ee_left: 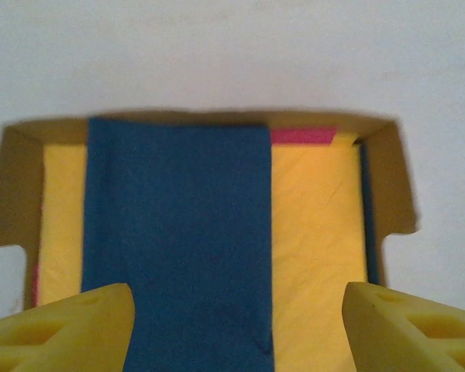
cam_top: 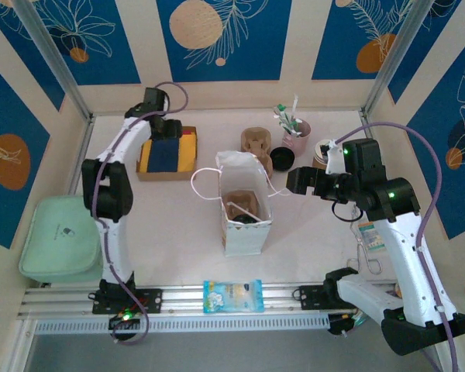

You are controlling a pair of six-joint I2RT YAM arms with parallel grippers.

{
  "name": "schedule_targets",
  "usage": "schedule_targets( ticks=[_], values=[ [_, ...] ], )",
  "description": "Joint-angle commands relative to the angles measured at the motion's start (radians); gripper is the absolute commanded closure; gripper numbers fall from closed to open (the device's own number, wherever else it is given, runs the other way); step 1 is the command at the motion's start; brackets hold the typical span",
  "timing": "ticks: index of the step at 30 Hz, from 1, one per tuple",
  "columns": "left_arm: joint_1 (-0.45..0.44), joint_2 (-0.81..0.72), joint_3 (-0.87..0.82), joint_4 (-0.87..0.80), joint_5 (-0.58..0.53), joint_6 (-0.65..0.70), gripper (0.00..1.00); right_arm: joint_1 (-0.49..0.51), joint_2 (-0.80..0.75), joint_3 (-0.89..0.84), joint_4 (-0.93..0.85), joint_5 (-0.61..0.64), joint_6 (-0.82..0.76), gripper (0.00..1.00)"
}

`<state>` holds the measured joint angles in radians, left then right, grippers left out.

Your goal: Pack the takeout coffee

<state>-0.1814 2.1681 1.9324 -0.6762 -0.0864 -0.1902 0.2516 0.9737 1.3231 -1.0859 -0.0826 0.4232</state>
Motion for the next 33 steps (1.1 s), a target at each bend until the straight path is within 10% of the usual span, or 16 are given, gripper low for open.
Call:
schedule_targets(
  ticks=[1,21,33],
  values=[
    [-0.025,0.067,0.063,-0.096,-0.079,0.046,0.28,0.006,-0.004,0.015,-0.011,-0.002,-0.001,0.03],
    [-0.045,0.251,0.188,-0.135,-0.104,0.05,0.36,-0.001,0.008,-0.015,0.0,0.009,-0.015,0.03],
    [-0.046,0.223,0.194,-0.137,-0.122,0.069,0.83,-0.004,0.017,-0.017,0.007,0.0,-0.011,0.03]
  ],
)
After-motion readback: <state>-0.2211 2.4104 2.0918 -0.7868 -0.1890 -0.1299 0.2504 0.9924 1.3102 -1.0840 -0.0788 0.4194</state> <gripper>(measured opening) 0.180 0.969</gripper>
